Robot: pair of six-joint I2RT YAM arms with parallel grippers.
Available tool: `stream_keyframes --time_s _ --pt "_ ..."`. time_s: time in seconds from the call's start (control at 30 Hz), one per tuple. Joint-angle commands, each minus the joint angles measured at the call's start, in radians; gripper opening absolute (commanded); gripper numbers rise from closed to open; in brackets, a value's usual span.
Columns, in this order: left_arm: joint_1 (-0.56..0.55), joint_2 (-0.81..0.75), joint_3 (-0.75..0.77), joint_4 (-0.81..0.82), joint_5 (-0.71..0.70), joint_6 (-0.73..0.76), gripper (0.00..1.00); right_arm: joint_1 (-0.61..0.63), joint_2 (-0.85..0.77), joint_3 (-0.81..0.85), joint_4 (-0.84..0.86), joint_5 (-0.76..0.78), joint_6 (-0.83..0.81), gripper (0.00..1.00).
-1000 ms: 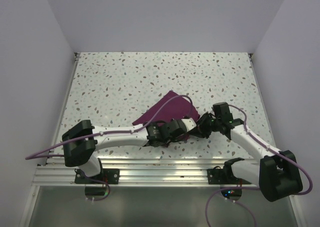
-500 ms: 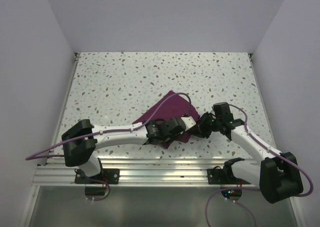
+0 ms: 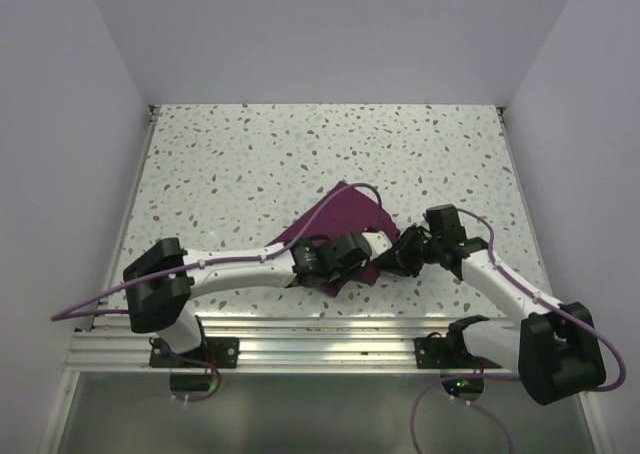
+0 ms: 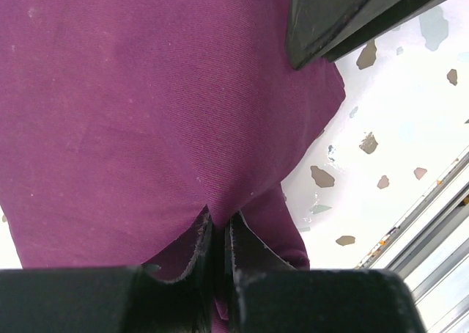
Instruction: Prepare the surgical pack
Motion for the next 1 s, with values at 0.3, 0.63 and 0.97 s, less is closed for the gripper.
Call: stream_keyframes --time_s 0.3,0.63,0.97 --pt "0.027 -0.043 0.099 0.027 0.085 0.002 0.00 0.005 0.027 -0.026 0.116 0.009 0.039 0.20" --pt "0.027 -0.058 0.102 0.047 0.125 0.013 0.00 0.020 0.112 0.046 0.211 -0.021 0.066 0.10" --pt "0.027 -0.045 0.160 0.048 0.148 0.022 0.00 0.083 0.184 0.083 0.335 0.025 0.102 0.07"
